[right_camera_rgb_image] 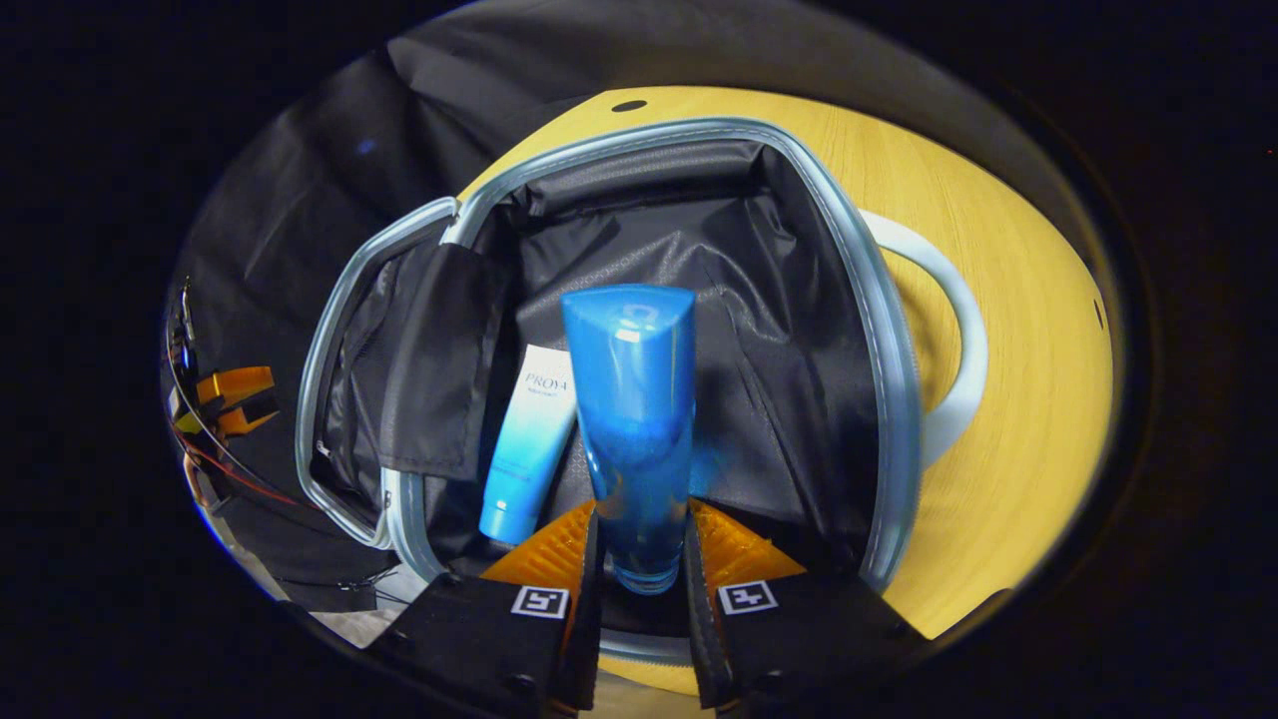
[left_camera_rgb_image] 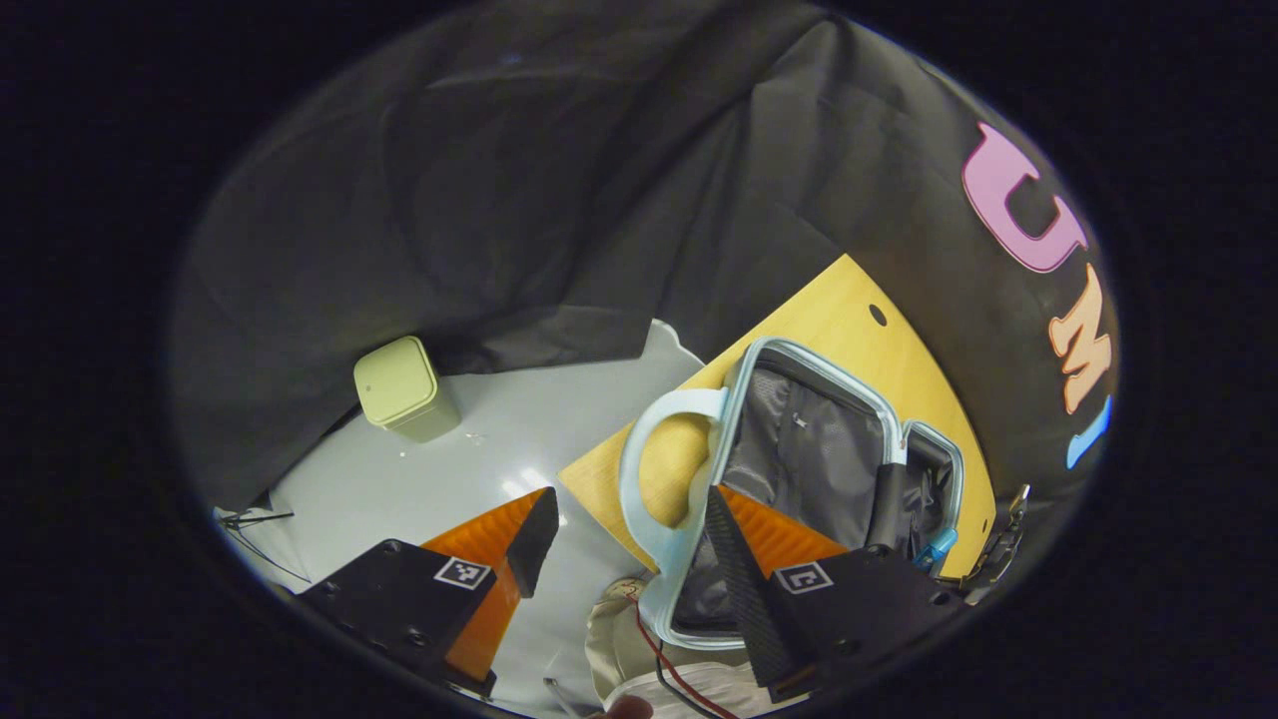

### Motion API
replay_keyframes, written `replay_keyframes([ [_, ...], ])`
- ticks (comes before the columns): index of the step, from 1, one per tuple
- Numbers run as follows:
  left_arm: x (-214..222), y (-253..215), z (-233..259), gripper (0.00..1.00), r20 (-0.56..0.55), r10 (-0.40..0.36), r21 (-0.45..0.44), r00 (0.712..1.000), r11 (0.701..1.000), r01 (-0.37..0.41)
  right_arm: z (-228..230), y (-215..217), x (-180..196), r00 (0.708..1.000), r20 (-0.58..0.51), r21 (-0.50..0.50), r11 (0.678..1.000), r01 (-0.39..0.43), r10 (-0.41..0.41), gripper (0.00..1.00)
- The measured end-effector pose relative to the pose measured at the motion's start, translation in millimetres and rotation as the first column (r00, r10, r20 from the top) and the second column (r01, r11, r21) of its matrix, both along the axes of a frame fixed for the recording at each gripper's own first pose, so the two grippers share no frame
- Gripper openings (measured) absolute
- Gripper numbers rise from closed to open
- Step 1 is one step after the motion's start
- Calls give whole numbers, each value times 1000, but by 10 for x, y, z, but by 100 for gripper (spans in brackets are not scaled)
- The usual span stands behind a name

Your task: First open the suitcase, pack the skin care products into it, and then close the suitcase.

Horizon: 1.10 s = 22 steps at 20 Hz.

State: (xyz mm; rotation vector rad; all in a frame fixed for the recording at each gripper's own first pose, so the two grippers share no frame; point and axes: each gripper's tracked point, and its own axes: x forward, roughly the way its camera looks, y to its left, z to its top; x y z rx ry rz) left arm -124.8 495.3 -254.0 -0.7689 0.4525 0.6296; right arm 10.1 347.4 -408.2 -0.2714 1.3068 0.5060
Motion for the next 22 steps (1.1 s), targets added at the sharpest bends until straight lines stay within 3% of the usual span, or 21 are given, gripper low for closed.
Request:
replay_keyframes([
  [2,79,71,-111,87,10,-10,-29,1000,1000,11,6,14,-14,1000,13,4,1000,-24,24,43],
  [3,120,96,-167,88,15,-11,-45,1000,999,11,22,24,-37,1000,10,13,1000,-24,24,39],
  [5,205,156,-264,87,25,-9,-78,1000,997,10,85,102,-49,1000,-1,68,998,-5,5,45],
  [8,247,257,-368,88,27,-7,-109,1000,994,10,348,286,81,998,51,185,982,23,-33,99],
  [12,449,205,-433,84,68,-32,-180,997,983,44,690,304,283,986,118,281,957,78,-115,99],
  [15,585,174,-500,74,99,-27,-251,995,967,51,926,129,478,968,178,313,943,113,-175,99],
  [17,623,151,-586,51,103,-18,-302,995,952,49,1024,-59,604,954,210,309,941,142,-213,98],
  [18,644,148,-623,45,98,-14,-315,995,948,45,1063,-163,656,947,225,303,940,156,-230,98],
  [19,630,178,-690,17,73,-2,-315,997,949,24,1086,-258,699,941,236,295,941,168,-242,98],
  [20,629,183,-725,23,61,9,-320,998,947,11,1109,-344,724,936,244,284,942,180,-253,98],
  [21,626,191,-712,12,62,12,-317,998,948,9,1115,-407,741,932,249,280,941,191,-263,98],
  [22,632,186,-703,12,72,8,-313,997,950,15,1106,-451,730,930,247,278,939,201,-273,94],
])
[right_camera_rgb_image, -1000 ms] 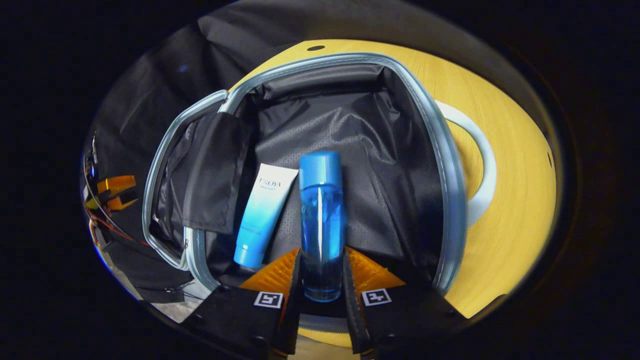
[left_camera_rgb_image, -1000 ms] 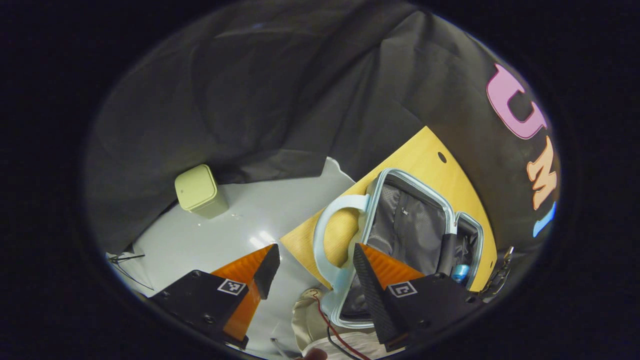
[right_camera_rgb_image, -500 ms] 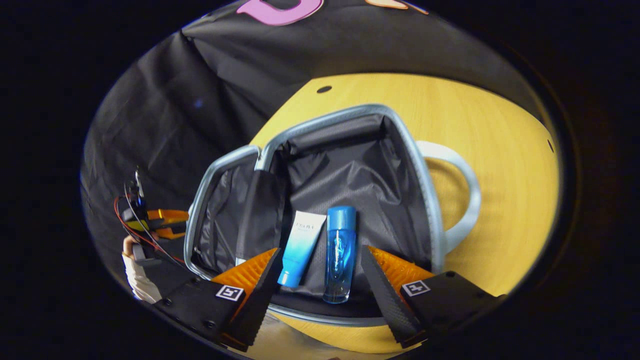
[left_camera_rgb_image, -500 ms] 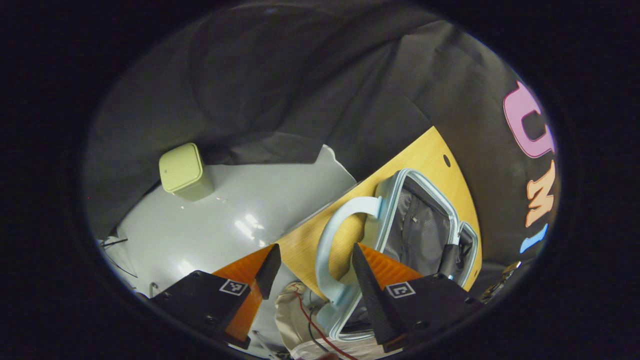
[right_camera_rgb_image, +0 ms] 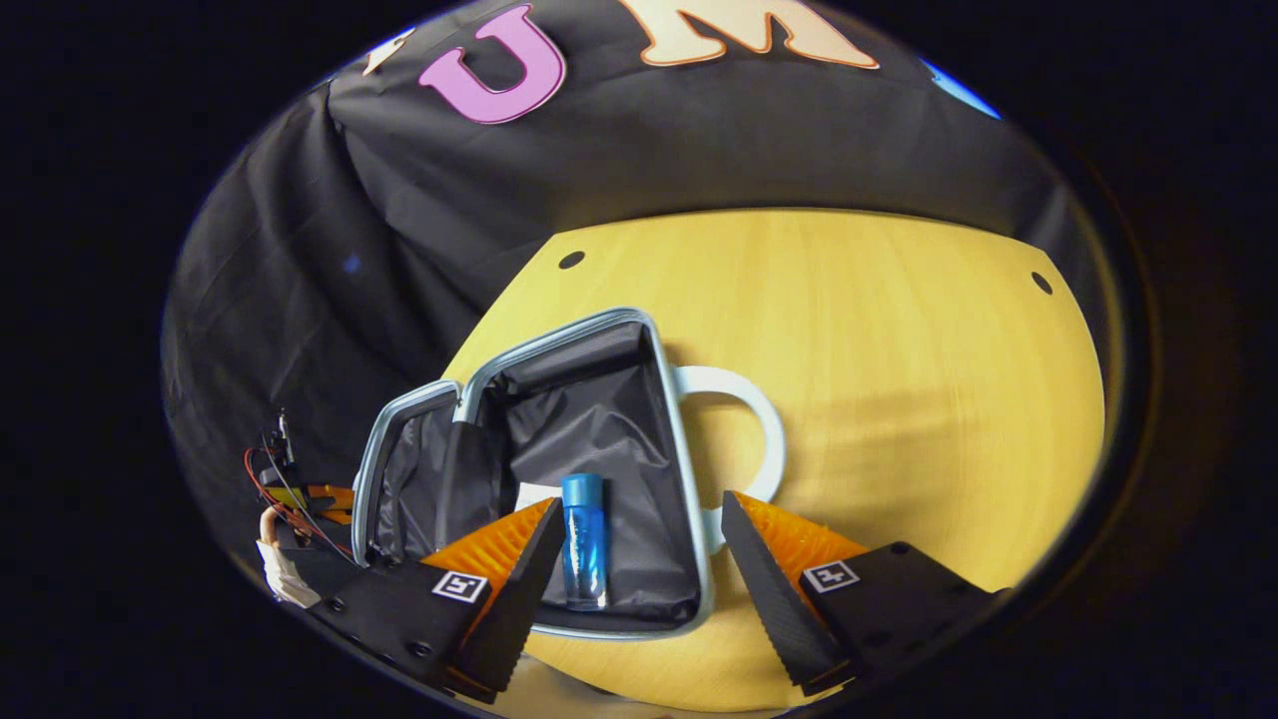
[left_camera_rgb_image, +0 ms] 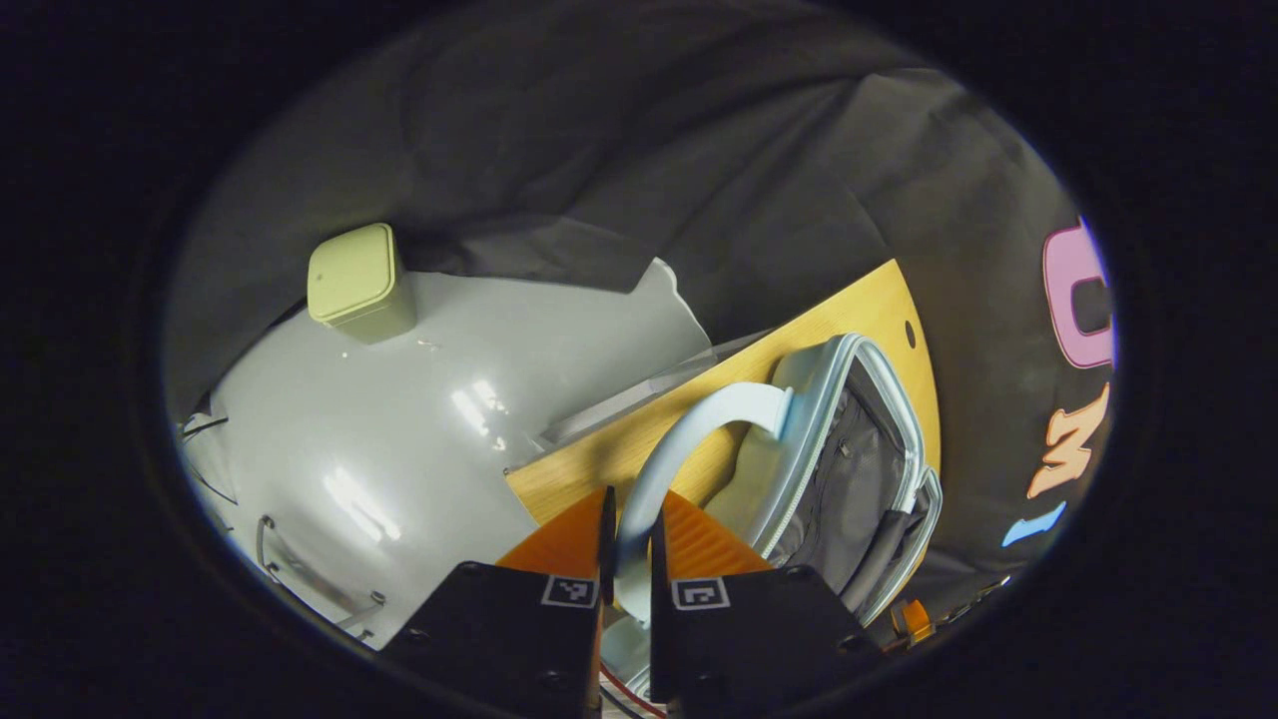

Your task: First open the suitcase, pack the skin care products into it, and then close the suitcase.

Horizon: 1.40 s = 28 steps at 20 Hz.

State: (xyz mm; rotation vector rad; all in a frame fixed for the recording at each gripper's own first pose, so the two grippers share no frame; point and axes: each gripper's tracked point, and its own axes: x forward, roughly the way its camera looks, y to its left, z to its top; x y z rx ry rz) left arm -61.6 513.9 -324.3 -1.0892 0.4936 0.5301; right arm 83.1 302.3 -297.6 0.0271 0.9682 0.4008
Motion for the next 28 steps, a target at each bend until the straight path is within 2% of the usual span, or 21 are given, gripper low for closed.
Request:
replay_keyframes([
  [1,14,6,28,11,14,-7,6,1000,1000,7,-12,-25,-21,1000,-6,1,1000,7,-7,94],
  [2,15,-1,52,10,31,-18,14,999,1000,17,-43,-44,-45,1000,-14,-1,1000,9,-10,98],
  [4,26,-23,101,7,65,-36,16,997,999,35,-104,-53,-101,1000,-24,-16,1000,-2,1,98],
  [5,29,-31,116,6,78,-43,15,996,999,42,-127,-37,-113,1000,-28,-23,1000,-11,11,94],
  [6,18,-40,135,6,84,-47,11,995,999,46,-142,-5,-125,999,-30,-23,1000,-21,20,98],
  [7,7,-55,154,6,91,-52,13,994,999,51,-144,42,-125,999,-32,-16,1000,-26,26,99],
  [9,-19,-102,193,5,92,-63,17,994,998,62,-152,107,-117,999,-34,-1,1000,-30,30,94],
  [11,-60,-140,287,4,105,-67,15,992,998,66,-166,104,-118,999,-31,-2,999,-33,33,94],
  [12,-88,-146,359,4,118,-64,15,991,998,63,-185,97,-118,999,-25,-9,999,-35,34,99],
  [13,-117,-160,461,4,137,-63,15,989,998,62,-176,78,-113,999,-17,-14,999,-36,36,99],
  [14,-147,-177,571,4,155,-62,18,986,998,60,-133,60,-113,999,-10,-13,999,-36,36,94],
  [15,-184,-202,686,4,168,-63,28,984,998,59,-100,53,-110,999,-6,-7,999,-34,34,94],
  [16,-221,-235,800,4,180,-71,41,981,997,65,-93,44,-98,1000,-2,-4,1000,-30,29,99],
  [17,-239,-276,884,4,189,-77,56,979,996,68,-115,30,-89,1000,5,-5,1000,-24,24,99],
  [18,-277,-309,973,4,190,-85,74,978,995,72,-113,6,-83,1000,10,-4,1000,-20,21,94],
  [20,-317,-403,1148,4,194,-99,109,976,991,79,-83,-50,-56,1000,23,4,1000,-10,9,94],
  [21,-321,-455,1245,4,194,-107,128,975,988,83,-62,-81,-51,1000,29,12,1000,-3,3,99],
  [28,-338,-874,1831,4,181,-171,265,968,957,120,53,-415,-89,997,50,59,997,54,-57,98],
])
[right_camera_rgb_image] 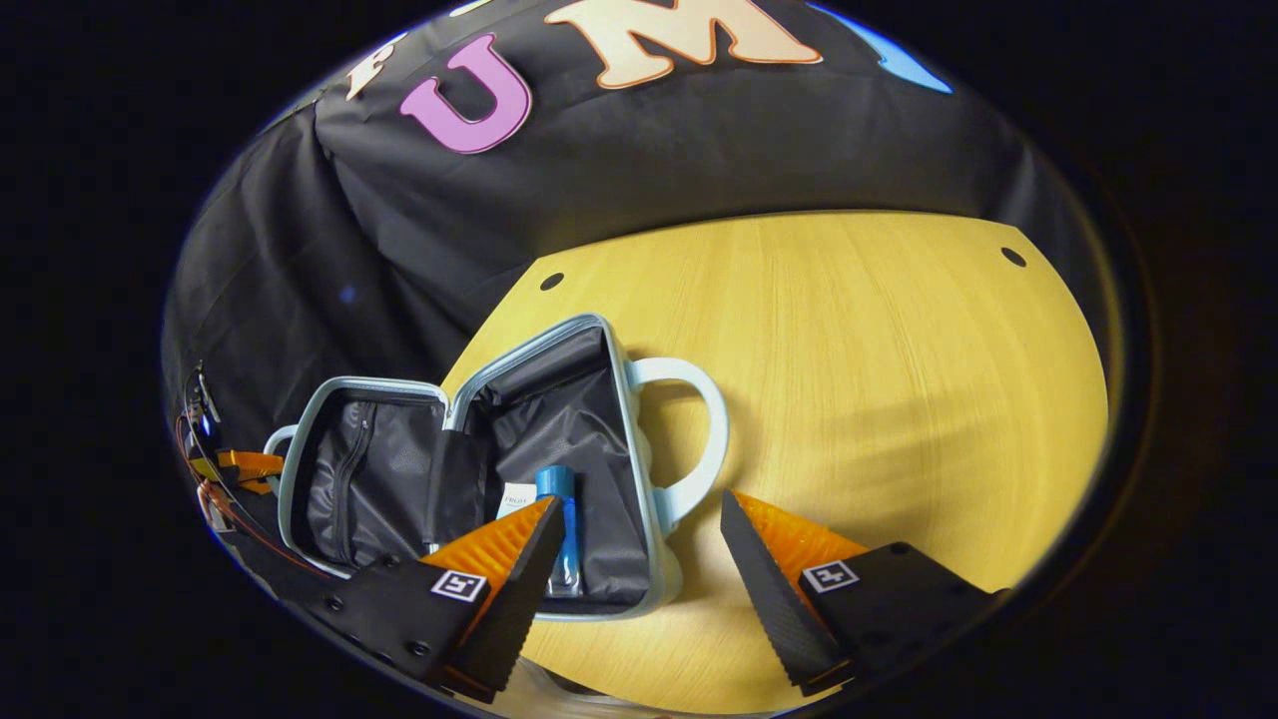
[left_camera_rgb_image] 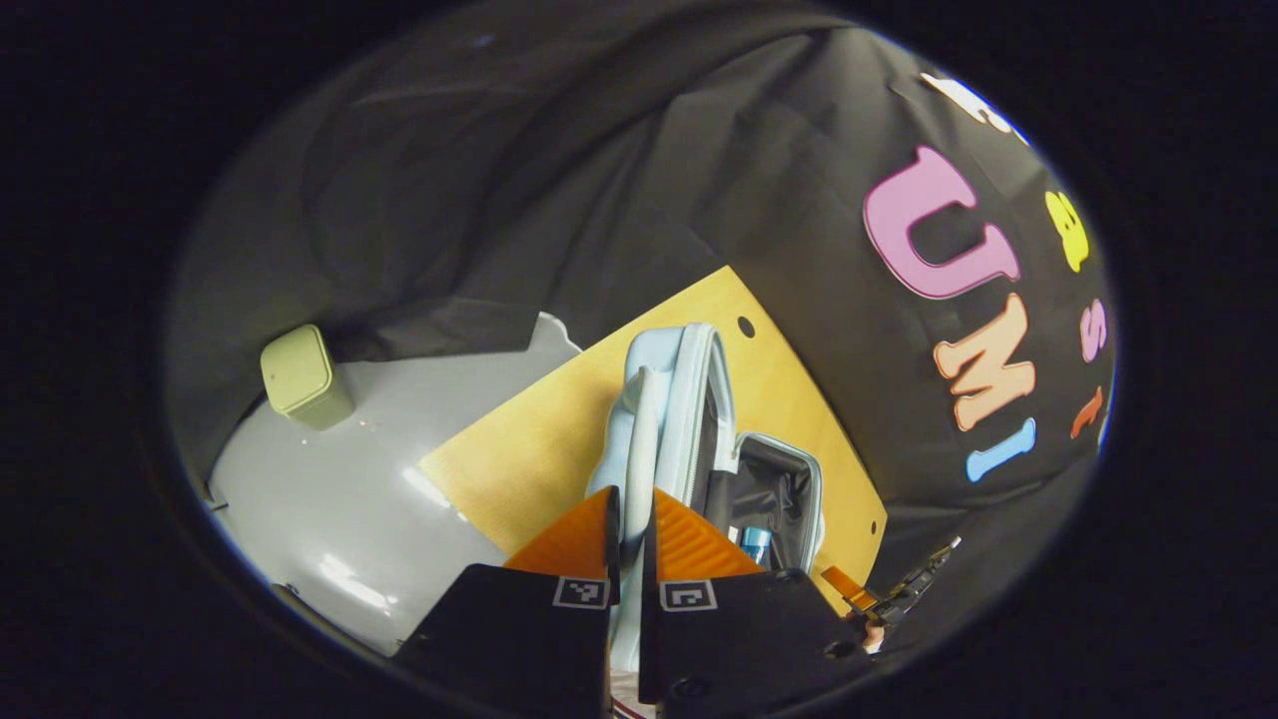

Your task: First open the suitcase, pack the skin care products into it, and then close the suitcase.

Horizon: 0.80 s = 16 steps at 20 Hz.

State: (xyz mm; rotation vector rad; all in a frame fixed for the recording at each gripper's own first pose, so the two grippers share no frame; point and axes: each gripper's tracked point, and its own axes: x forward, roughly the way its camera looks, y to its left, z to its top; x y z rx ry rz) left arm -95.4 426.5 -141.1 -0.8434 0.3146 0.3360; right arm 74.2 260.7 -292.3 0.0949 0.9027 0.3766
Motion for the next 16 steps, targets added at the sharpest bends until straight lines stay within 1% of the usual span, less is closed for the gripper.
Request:
replay_keyframes([
  [2,-10,-151,122,4,-1,-6,23,1000,1000,6,33,-102,-7,1000,7,7,1000,4,-4,98],
  [3,-1,-234,184,4,-2,-13,39,1000,999,13,43,-152,-10,1000,9,12,1000,7,-8,94],
  [4,18,-338,254,4,-2,-19,56,1000,998,19,53,-209,-14,1000,10,18,1000,10,-10,98],
  [6,74,-540,423,4,3,-37,93,999,995,37,83,-322,-8,1000,13,25,1000,13,-14,98],
  [7,119,-637,502,4,6,-46,115,999,992,45,96,-378,0,1000,15,28,999,15,-16,94],
  [8,168,-748,586,4,11,-57,130,998,990,55,107,-454,9,1000,17,30,999,18,-18,98],
  [11,363,-1082,830,4,36,-92,171,995,982,85,187,-655,24,999,25,33,999,26,-27,99],
  [12,421,-1208,907,4,43,-109,187,993,977,99,231,-729,40,999,36,32,999,27,-29,94],
  [15,669,-1609,1084,4,65,-185,238,981,957,165,368,-913,77,997,63,31,999,31,-33,94],
  [16,766,-1724,1133,4,70,-207,244,976,952,185,408,-985,104,997,73,29,999,33,-35,98],
])
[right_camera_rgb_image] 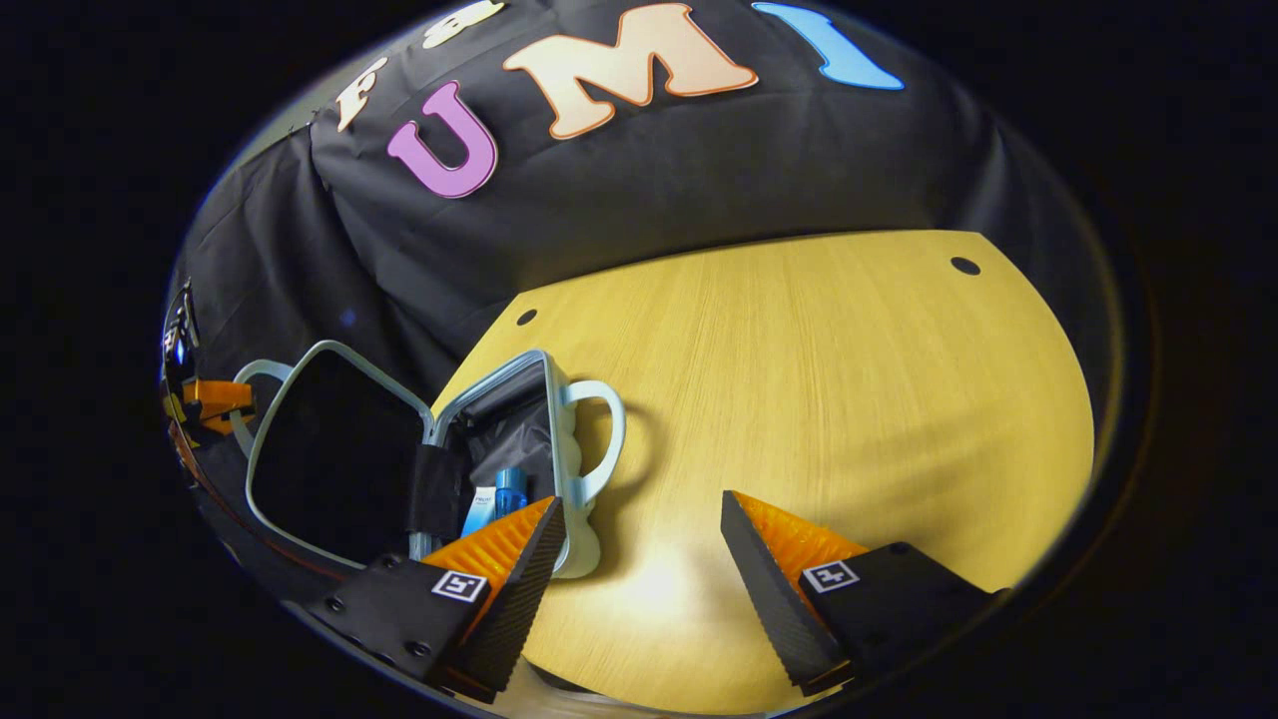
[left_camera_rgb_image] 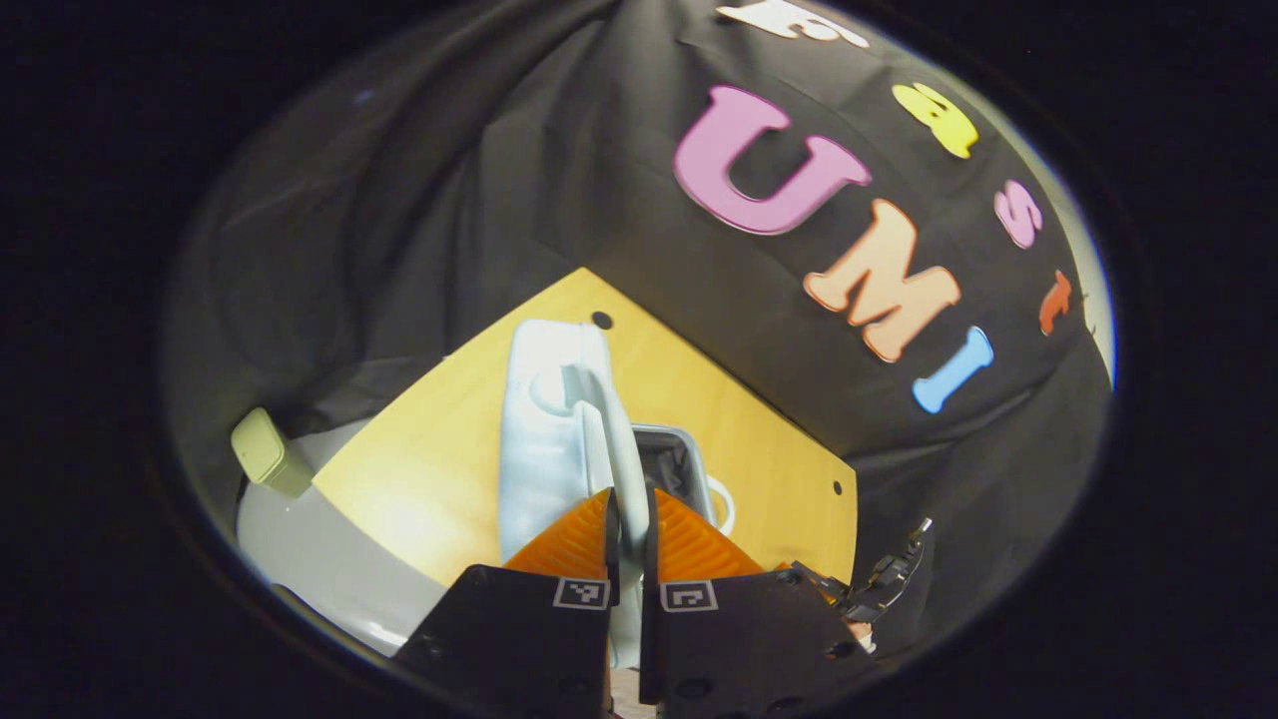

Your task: First open the suitcase, pack the skin care products into it, and then close the suitcase.

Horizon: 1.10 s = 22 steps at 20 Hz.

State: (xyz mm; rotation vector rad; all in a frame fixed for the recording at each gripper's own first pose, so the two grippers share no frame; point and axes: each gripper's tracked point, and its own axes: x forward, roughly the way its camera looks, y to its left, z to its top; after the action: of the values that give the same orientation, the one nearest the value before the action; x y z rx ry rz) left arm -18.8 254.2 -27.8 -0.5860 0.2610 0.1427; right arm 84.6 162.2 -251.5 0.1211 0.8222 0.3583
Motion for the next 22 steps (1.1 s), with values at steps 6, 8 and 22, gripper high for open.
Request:
replay_keyframes([
  [6,488,-653,60,4,11,-146,-6,989,989,147,266,-265,-14,998,55,22,999,40,-41,99],
  [8,712,-907,23,5,-3,-195,-7,981,981,195,306,-345,-43,996,68,18,999,51,-52,99],
  [22,1925,-1932,-931,5,-331,-279,73,902,945,319,534,-845,-167,986,112,27,992,123,-126,98],
])
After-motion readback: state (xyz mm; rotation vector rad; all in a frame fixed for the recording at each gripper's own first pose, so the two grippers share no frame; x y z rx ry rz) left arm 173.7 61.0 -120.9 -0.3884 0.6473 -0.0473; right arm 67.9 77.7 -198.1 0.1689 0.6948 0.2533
